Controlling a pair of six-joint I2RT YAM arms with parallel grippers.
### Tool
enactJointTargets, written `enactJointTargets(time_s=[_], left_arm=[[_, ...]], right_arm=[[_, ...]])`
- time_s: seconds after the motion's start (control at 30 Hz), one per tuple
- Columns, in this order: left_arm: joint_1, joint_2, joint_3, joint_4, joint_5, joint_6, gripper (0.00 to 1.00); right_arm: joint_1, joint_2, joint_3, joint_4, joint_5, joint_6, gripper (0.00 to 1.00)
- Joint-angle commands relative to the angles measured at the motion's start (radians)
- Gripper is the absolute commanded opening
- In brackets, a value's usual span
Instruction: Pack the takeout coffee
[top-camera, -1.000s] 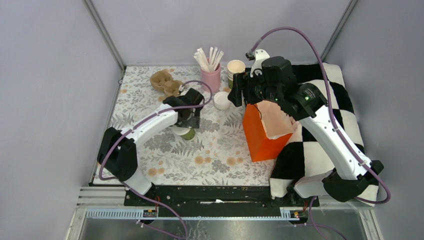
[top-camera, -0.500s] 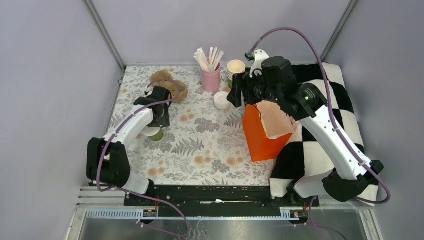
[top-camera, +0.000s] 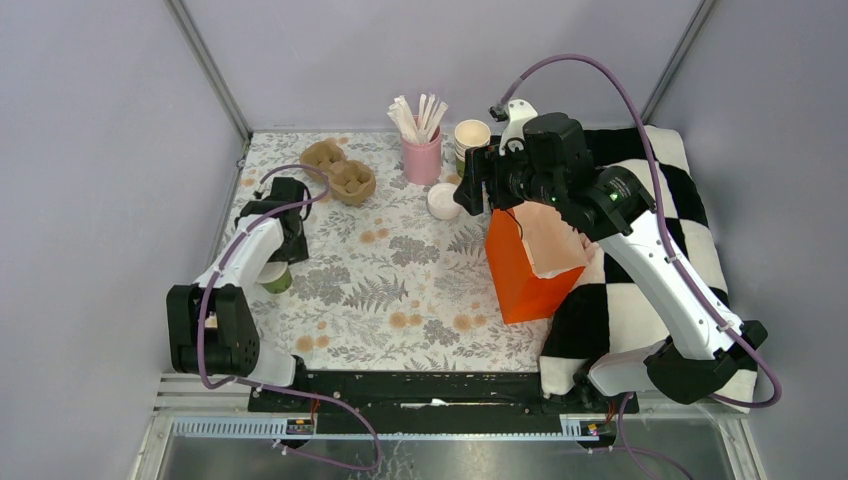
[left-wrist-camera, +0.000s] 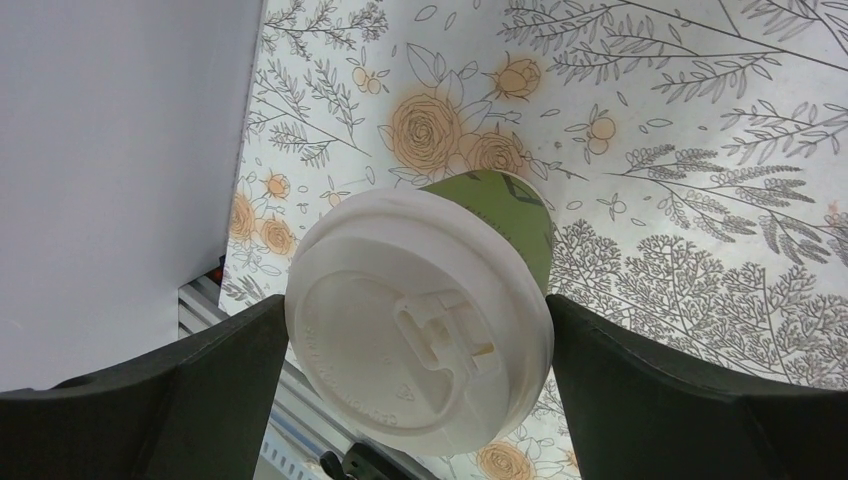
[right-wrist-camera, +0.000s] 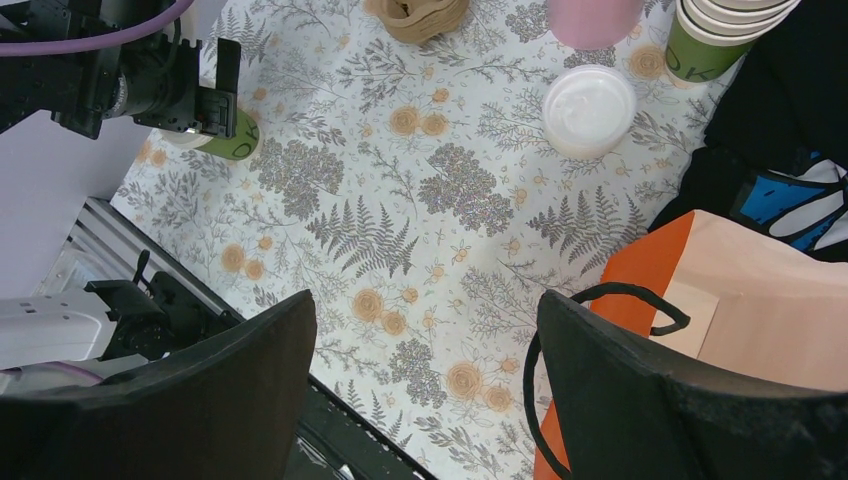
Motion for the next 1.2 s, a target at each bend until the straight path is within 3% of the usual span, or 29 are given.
enactJointTargets(time_s=[0.0, 0.47, 0.63, 0.77, 0.93, 1.03, 1.17], left_arm=[[0.0, -0.048, 0.01, 0.003, 0.054, 0.009, 0.99], [0.0, -0.098, 0.106, -0.087, 0.058, -0.047, 0.99], [0.0, -0.138, 0.242, -0.132, 0.08, -0.069, 0.99], [0.0, -0.159, 0.385, -0.055, 0.301, -0.107, 0.99], [0.0, -0.103, 0.448, 0.106, 0.591, -0.231, 0.94], [0.0, -0.036, 0.447, 0.181, 0.681, -0.254, 0.91], [0.0, 0.064, 0.439, 0.252, 0.699, -0.284, 0.81]], right_arm=[[-0.006, -0.007, 0.032, 0.012, -0.025, -0.005, 0.87], [-0.006, 0.002, 0.051, 0.001, -0.036, -0.004, 0.87], [-0.006, 0.012, 0.071, -0.014, -0.04, -0.007, 0.87], [-0.006, 0.028, 0.099, -0.036, -0.046, -0.01, 0.87], [-0.006, 0.058, 0.167, -0.083, -0.029, -0.014, 0.86], [-0.006, 0.078, 0.232, -0.13, 0.017, -0.028, 0.86], [-0.006, 0.087, 0.29, -0.178, 0.079, -0.042, 0.87]])
